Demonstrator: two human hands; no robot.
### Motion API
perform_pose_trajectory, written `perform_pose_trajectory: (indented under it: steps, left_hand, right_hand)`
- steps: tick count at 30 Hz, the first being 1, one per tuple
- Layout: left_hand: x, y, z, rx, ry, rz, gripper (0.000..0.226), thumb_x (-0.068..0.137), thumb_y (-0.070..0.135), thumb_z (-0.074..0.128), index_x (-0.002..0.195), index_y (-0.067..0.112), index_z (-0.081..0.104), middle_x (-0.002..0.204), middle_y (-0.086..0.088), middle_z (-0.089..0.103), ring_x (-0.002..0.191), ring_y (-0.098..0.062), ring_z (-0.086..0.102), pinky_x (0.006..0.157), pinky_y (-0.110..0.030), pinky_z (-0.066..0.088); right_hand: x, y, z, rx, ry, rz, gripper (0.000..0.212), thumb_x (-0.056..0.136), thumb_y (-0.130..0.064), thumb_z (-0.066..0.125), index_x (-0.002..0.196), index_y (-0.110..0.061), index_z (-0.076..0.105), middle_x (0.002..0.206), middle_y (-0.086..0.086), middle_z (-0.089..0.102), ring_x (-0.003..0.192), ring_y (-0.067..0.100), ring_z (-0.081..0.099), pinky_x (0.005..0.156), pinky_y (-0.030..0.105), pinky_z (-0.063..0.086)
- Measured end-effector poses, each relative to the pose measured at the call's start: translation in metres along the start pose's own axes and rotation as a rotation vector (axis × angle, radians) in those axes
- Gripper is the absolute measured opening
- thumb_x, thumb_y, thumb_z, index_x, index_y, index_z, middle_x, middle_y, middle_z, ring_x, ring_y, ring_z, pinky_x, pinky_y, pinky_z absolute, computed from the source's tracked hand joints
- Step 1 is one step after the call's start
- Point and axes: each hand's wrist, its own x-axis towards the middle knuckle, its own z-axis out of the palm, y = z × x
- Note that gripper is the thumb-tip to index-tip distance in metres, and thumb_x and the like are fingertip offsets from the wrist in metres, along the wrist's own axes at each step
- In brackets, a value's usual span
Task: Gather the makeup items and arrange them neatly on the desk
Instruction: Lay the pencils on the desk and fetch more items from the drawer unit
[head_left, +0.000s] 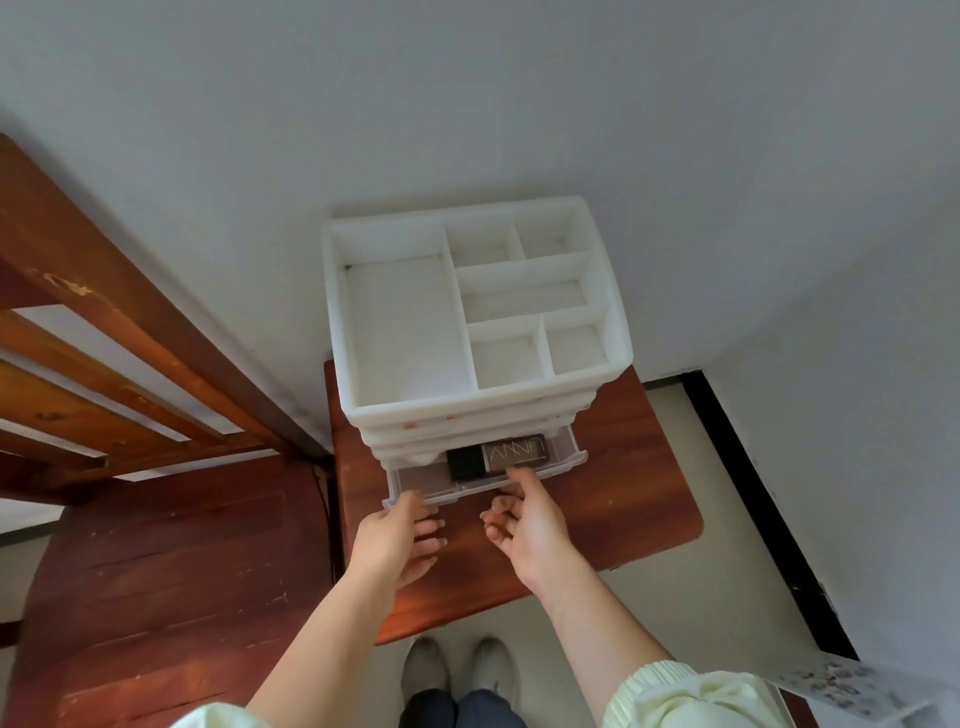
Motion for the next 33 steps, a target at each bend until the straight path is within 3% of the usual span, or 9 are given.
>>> perform_pose_trajectory:
  steps: [4, 12, 16, 20, 22, 24, 28, 31, 33]
  left_hand:
    - [-0.006, -0.005, -0.001, 0.056, 0.024, -0.048, 0.029, 0.09, 0.022, 0.047, 0.097, 0.004, 0.068, 0.091, -0.009, 0.074, 0.083, -0.025, 0.07, 0.075, -0.034, 0.055]
    - [-0.023, -0.019, -0.011, 0.171, 0.005, -0.073, 0.03, 0.094, 0.028, 0.051, 0.097, 0.003, 0.068, 0.09, -0.011, 0.073, 0.079, -0.028, 0.07, 0.066, -0.032, 0.053]
    - [-0.028, -0.014, -0.013, 0.283, 0.02, -0.056, 0.033, 0.094, 0.031, 0.052, 0.094, 0.003, 0.068, 0.081, -0.01, 0.073, 0.071, -0.027, 0.069, 0.068, -0.035, 0.056]
    - [-0.038, 0.0, -0.02, 0.883, 0.072, 0.124, 0.046, 0.097, 0.044, 0.043, 0.078, 0.007, 0.063, 0.071, -0.006, 0.072, 0.068, -0.024, 0.069, 0.069, -0.035, 0.058]
    - [-0.044, 0.012, -0.015, 1.162, 0.173, 0.341, 0.039, 0.097, 0.045, 0.041, 0.079, 0.013, 0.056, 0.071, -0.001, 0.065, 0.062, -0.019, 0.062, 0.057, -0.029, 0.052]
    - [-0.05, 0.021, -0.003, 1.272, 0.226, 0.615, 0.031, 0.098, 0.04, 0.04, 0.084, 0.017, 0.054, 0.073, 0.002, 0.06, 0.063, -0.018, 0.057, 0.051, -0.027, 0.041]
    - [-0.047, 0.03, 0.031, 1.653, 0.233, 0.907, 0.018, 0.099, 0.02, 0.044, 0.108, 0.015, 0.059, 0.089, 0.0, 0.067, 0.076, -0.022, 0.065, 0.06, -0.031, 0.049]
    - [-0.039, 0.037, 0.05, 1.918, 0.178, 0.873, 0.029, 0.092, -0.001, 0.045, 0.119, 0.006, 0.052, 0.099, -0.006, 0.068, 0.087, -0.026, 0.066, 0.063, -0.031, 0.042]
    - [-0.033, 0.042, 0.057, 2.001, 0.168, 0.866, 0.031, 0.09, -0.008, 0.043, 0.115, 0.003, 0.057, 0.104, -0.009, 0.067, 0.094, -0.026, 0.065, 0.069, -0.032, 0.045]
  right_hand:
    - [-0.011, 0.004, -0.008, -0.228, 0.085, -0.007, 0.017, 0.092, -0.02, 0.054, 0.086, -0.006, 0.061, 0.053, 0.003, 0.056, 0.053, 0.016, 0.055, 0.055, 0.026, 0.043]
    - [-0.029, 0.007, -0.025, -0.577, 0.067, -0.061, 0.024, 0.094, -0.02, 0.049, 0.092, -0.003, 0.066, 0.056, 0.003, 0.066, 0.05, 0.012, 0.058, 0.05, 0.02, 0.044]
    - [-0.037, -0.004, -0.03, -0.863, -0.006, -0.085, 0.039, 0.098, -0.027, 0.047, 0.077, -0.003, 0.069, 0.058, 0.006, 0.068, 0.047, 0.013, 0.061, 0.045, 0.018, 0.043]
    - [-0.038, -0.024, -0.038, -1.211, 0.017, -0.421, 0.033, 0.094, -0.027, 0.055, 0.07, -0.007, 0.066, 0.052, 0.001, 0.062, 0.048, 0.015, 0.062, 0.05, 0.023, 0.051]
    - [-0.036, -0.037, -0.04, -1.368, 0.041, -0.654, 0.02, 0.092, -0.029, 0.058, 0.082, -0.013, 0.065, 0.062, -0.003, 0.061, 0.062, 0.018, 0.063, 0.059, 0.03, 0.05]
    - [-0.035, -0.047, -0.04, -1.562, 0.031, -0.784, 0.017, 0.092, -0.032, 0.059, 0.102, -0.019, 0.063, 0.079, -0.005, 0.062, 0.075, 0.017, 0.061, 0.062, 0.028, 0.047]
    - [-0.02, -0.059, -0.036, -1.861, -0.073, -0.808, 0.035, 0.09, -0.033, 0.06, 0.121, -0.017, 0.057, 0.118, 0.003, 0.061, 0.104, 0.025, 0.06, 0.082, 0.032, 0.05]
    - [-0.007, -0.063, -0.03, -2.004, -0.129, -0.785, 0.034, 0.09, -0.029, 0.059, 0.12, -0.015, 0.059, 0.118, 0.007, 0.062, 0.105, 0.028, 0.06, 0.084, 0.034, 0.049]
    - [-0.001, -0.066, -0.026, -2.098, -0.15, -0.781, 0.035, 0.09, -0.025, 0.059, 0.123, -0.014, 0.058, 0.116, 0.008, 0.062, 0.105, 0.028, 0.06, 0.081, 0.033, 0.047]
